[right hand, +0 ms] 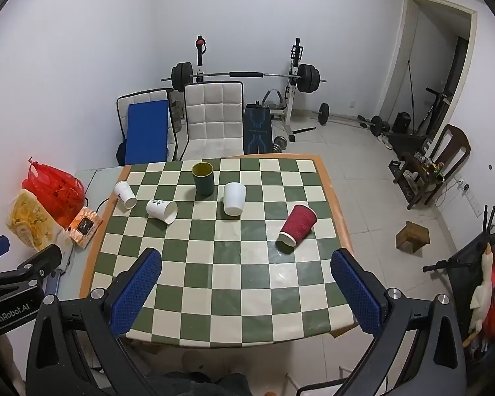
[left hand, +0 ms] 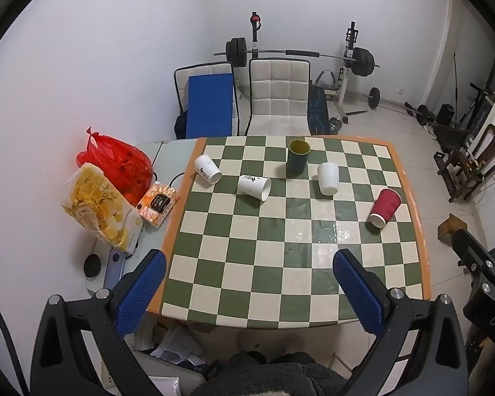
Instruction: Flip cup upside down
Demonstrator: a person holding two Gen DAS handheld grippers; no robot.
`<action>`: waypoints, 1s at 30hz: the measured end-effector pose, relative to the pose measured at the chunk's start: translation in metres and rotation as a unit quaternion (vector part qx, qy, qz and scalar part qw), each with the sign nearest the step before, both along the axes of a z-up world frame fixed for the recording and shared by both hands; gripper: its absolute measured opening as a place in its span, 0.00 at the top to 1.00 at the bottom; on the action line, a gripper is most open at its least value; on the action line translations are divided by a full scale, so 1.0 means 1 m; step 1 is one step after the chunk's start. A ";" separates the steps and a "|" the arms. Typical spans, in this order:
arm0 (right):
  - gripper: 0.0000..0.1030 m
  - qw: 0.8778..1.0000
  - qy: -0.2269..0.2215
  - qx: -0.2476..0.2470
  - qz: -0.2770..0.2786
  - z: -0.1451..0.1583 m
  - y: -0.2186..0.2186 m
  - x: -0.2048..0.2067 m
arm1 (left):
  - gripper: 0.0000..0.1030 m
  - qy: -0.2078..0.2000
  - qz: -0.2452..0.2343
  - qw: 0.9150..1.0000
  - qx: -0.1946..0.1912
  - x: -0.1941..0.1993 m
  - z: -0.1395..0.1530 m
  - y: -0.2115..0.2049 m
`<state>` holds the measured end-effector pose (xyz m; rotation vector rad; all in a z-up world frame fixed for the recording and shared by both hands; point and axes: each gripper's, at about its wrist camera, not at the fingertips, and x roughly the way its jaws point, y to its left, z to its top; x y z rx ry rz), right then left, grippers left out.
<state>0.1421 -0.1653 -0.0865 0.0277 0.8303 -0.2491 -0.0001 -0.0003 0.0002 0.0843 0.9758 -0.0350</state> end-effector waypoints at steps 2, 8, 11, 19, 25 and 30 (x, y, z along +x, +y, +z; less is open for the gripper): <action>0.00 1.000 0.000 0.003 0.000 0.000 0.000 0.000 | 0.00 -0.001 -0.001 1.000 -0.002 0.000 0.000 0.000; 0.00 1.000 0.001 0.007 0.000 0.001 -0.001 0.001 | 0.00 -0.003 -0.001 1.000 -0.003 0.000 0.000 0.000; 0.00 1.000 -0.002 0.006 0.001 0.002 0.000 0.000 | 0.00 -0.003 -0.001 1.000 -0.004 0.000 0.000 0.000; 0.00 1.000 -0.004 0.005 0.000 0.002 0.000 0.002 | 0.00 -0.006 -0.001 1.000 -0.003 0.000 0.000 0.000; 0.00 1.000 -0.005 0.006 0.000 0.002 0.001 0.003 | 0.00 -0.008 0.000 1.000 -0.003 0.001 0.000 0.000; 0.00 1.000 -0.006 0.008 0.001 0.002 0.001 0.003 | 0.00 -0.010 0.000 1.000 -0.005 0.005 0.007 0.000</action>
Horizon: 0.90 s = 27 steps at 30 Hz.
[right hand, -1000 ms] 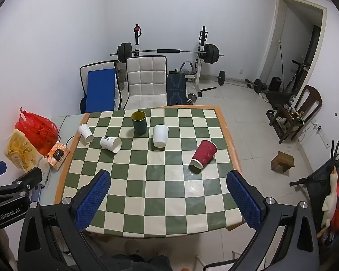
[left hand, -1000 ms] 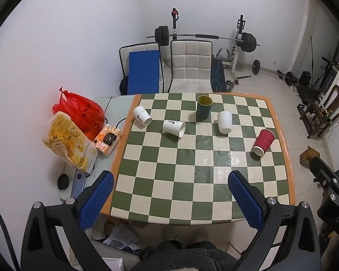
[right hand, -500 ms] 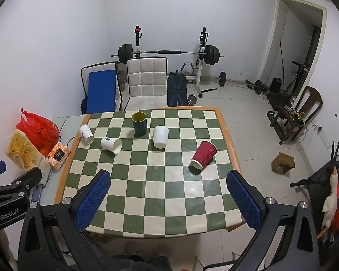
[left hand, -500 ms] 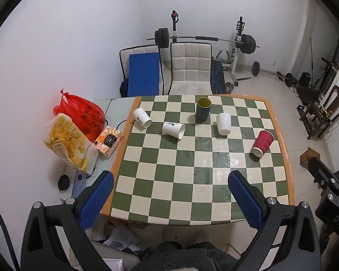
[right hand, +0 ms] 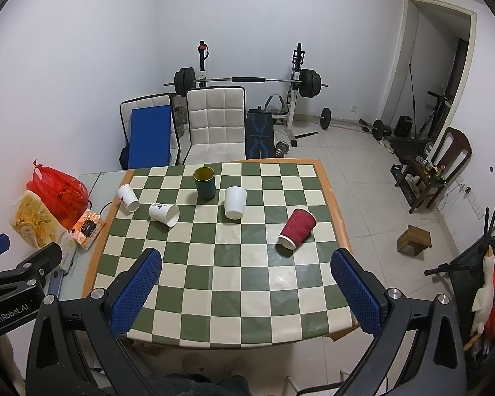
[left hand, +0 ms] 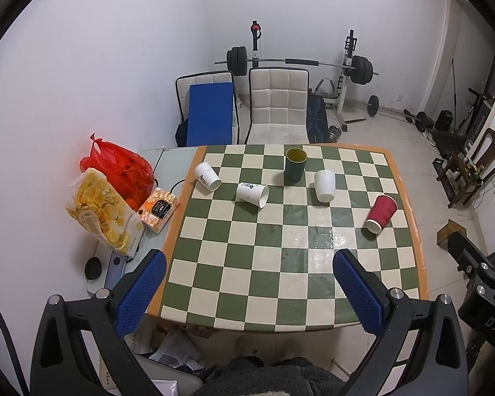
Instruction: Flip cup upside down
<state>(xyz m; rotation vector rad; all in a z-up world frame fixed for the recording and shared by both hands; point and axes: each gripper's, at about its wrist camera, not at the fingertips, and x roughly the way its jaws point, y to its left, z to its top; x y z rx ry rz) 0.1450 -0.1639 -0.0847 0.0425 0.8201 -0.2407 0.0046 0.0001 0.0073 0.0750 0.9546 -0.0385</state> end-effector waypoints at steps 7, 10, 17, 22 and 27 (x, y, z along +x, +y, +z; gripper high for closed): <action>0.00 1.000 -0.003 0.002 0.001 0.006 0.001 0.000 | 0.00 -0.003 0.000 1.000 0.000 -0.002 -0.001 0.000; 0.00 1.000 -0.005 0.002 0.001 0.009 0.003 0.001 | 0.00 -0.004 0.001 1.000 0.000 -0.004 0.005 0.000; 0.00 1.000 -0.008 0.001 0.001 0.012 0.004 0.003 | 0.00 -0.007 0.000 1.000 0.000 -0.005 0.005 0.000; 0.00 1.000 -0.010 -0.001 0.001 0.023 0.005 -0.001 | 0.00 -0.009 0.001 1.000 -0.001 -0.004 0.005 0.000; 0.00 1.000 -0.012 0.001 0.004 0.031 0.008 -0.006 | 0.00 -0.014 0.002 1.000 -0.002 -0.006 0.026 -0.005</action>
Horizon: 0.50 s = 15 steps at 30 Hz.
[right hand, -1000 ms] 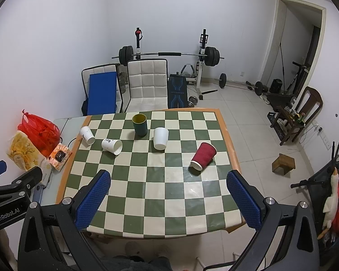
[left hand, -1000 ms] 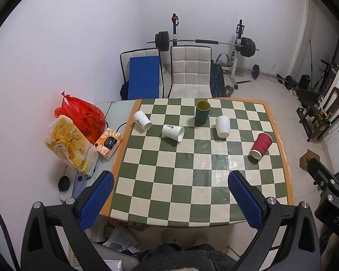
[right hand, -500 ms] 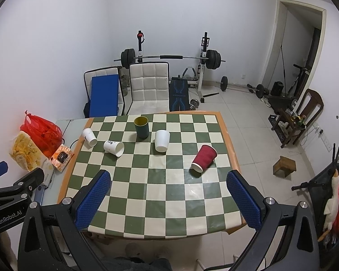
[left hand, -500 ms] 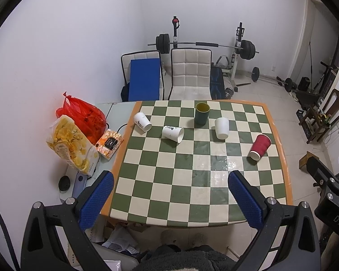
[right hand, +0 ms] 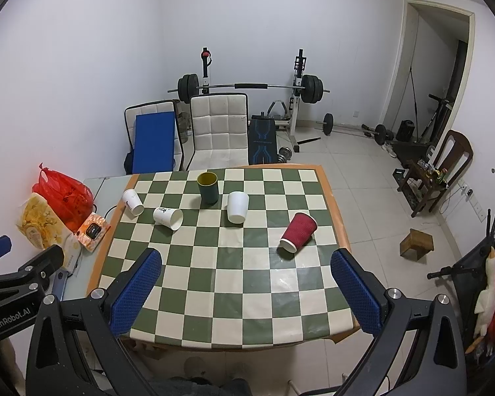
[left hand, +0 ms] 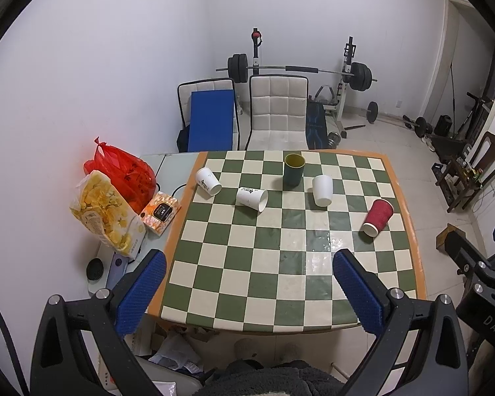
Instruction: Flip cup upside down
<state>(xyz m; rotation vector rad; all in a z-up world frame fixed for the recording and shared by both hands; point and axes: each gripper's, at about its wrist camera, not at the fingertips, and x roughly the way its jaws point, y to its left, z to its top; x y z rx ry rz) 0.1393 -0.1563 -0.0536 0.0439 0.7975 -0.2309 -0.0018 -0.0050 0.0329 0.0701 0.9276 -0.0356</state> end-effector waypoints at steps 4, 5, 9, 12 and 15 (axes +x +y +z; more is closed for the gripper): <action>0.00 1.000 -0.002 0.000 -0.001 0.001 0.000 0.000 | 0.00 -0.001 0.000 1.000 0.000 0.003 0.004 -0.002; 0.00 1.000 -0.003 0.000 -0.001 0.000 0.000 -0.001 | 0.00 -0.002 0.000 1.000 0.000 0.000 0.002 -0.001; 0.00 1.000 -0.003 0.001 -0.001 -0.001 -0.001 -0.001 | 0.00 -0.003 0.000 1.000 0.000 0.000 0.003 -0.002; 0.00 1.000 -0.004 0.001 -0.001 0.002 0.001 -0.001 | 0.00 -0.004 0.001 1.000 0.000 -0.001 0.002 -0.002; 0.00 1.000 -0.005 0.001 -0.001 -0.001 -0.001 -0.002 | 0.00 -0.005 0.001 1.000 0.000 0.000 0.003 -0.002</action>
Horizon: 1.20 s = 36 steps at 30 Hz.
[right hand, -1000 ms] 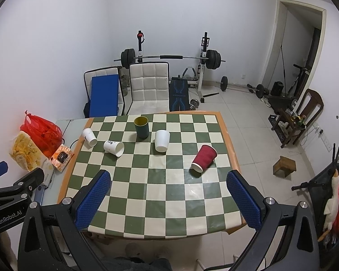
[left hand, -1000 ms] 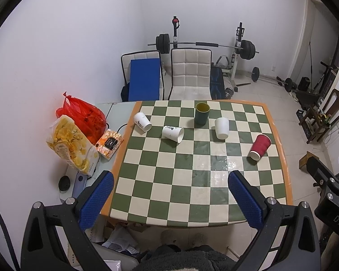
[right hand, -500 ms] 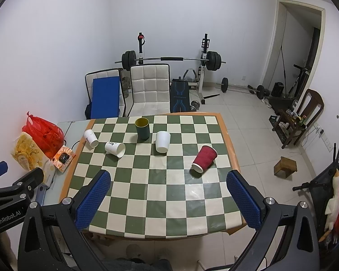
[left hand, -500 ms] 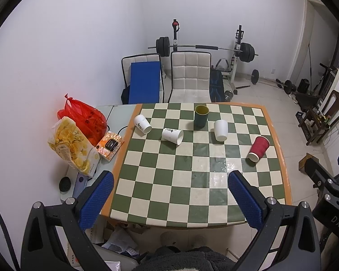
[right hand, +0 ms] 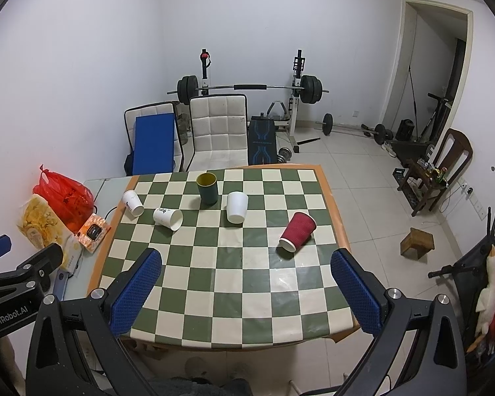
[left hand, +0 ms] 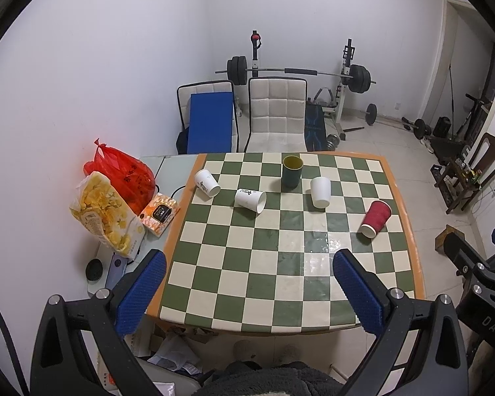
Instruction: Flip cup upside down
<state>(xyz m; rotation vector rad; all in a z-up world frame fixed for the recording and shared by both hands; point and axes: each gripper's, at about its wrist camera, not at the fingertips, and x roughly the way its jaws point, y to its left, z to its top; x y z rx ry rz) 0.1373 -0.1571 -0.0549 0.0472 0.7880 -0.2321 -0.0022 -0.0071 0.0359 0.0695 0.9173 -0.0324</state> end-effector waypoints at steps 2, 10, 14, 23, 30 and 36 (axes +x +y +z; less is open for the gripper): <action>0.00 1.000 -0.001 0.001 0.000 0.002 0.001 0.000 | 0.00 -0.001 0.000 1.000 0.000 -0.001 -0.001 -0.001; 0.00 1.000 -0.001 0.001 0.004 0.011 0.003 -0.001 | 0.00 -0.008 0.001 1.000 -0.001 0.000 0.005 -0.010; 0.00 1.000 -0.001 0.004 0.004 0.014 0.004 0.001 | 0.00 -0.009 0.002 1.000 -0.001 0.001 0.006 -0.012; 0.00 1.000 0.014 0.024 0.007 -0.018 -0.013 0.019 | 0.00 0.001 0.026 1.000 0.014 0.011 -0.017 -0.011; 0.00 0.997 0.057 0.040 0.028 -0.079 -0.015 0.074 | 0.00 0.035 0.073 0.996 0.036 0.046 -0.063 0.004; 0.00 0.991 0.111 0.049 0.049 -0.154 0.002 0.125 | 0.00 0.070 0.101 0.991 0.049 0.085 -0.109 0.032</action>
